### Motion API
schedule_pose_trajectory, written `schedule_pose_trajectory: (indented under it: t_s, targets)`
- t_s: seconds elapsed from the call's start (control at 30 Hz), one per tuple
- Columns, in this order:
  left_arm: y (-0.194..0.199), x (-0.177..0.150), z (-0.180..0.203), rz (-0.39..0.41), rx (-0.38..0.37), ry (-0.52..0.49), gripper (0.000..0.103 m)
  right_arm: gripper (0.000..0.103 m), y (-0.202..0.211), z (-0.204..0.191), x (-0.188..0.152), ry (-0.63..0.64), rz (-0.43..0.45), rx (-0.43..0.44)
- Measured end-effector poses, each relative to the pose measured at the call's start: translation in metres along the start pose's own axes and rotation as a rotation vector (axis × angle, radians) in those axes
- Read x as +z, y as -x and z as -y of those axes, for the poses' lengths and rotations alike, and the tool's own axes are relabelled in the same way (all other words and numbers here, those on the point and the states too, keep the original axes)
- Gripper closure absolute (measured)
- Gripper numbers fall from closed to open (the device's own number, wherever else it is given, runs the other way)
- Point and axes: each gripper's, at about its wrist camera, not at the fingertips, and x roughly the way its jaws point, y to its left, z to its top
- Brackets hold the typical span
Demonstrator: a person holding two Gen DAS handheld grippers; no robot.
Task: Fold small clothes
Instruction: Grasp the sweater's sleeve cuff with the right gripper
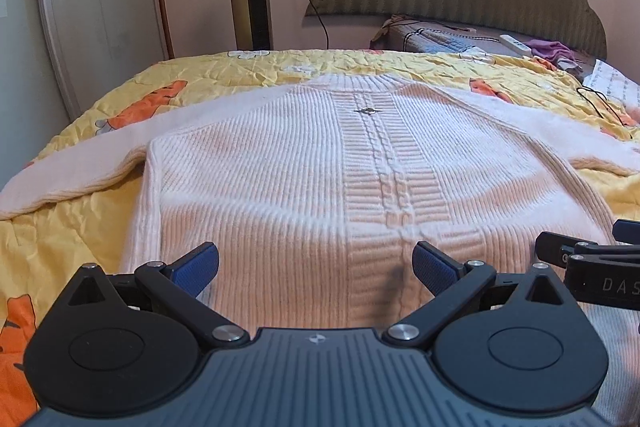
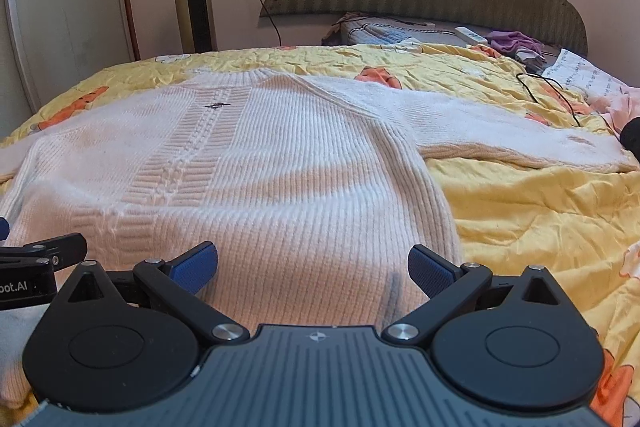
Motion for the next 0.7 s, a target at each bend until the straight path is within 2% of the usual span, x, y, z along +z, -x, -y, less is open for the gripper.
schedule_pose_trajectory:
  t_s: [0.17, 0.3, 0.43, 0.57, 0.7]
  targets:
    - [-0.014, 0.025, 0.003, 0.03, -0.004, -0.004, 0.0, 0.0, -0.014, -0.003, 0.021, 0.019, 0.022, 0.012]
    - [-0.039, 0.042, 0.007, 0.005, 0.014, 0.011, 0.0, 0.0, -0.032, -0.002, 0.042, 0.042, 0.028, 0.019]
    - [-0.063, 0.058, 0.008, -0.026, -0.01, 0.052, 0.0, 0.0, -0.052, 0.005, 0.064, 0.05, 0.025, 0.022]
    - [-0.08, 0.073, 0.013, -0.044, -0.035, 0.075, 0.0, 0.0, -0.069, 0.033, 0.089, 0.027, 0.052, -0.023]
    - [-0.093, 0.079, 0.021, -0.046, -0.046, 0.079, 0.0, 0.0, -0.077, 0.089, 0.105, -0.059, 0.076, -0.109]
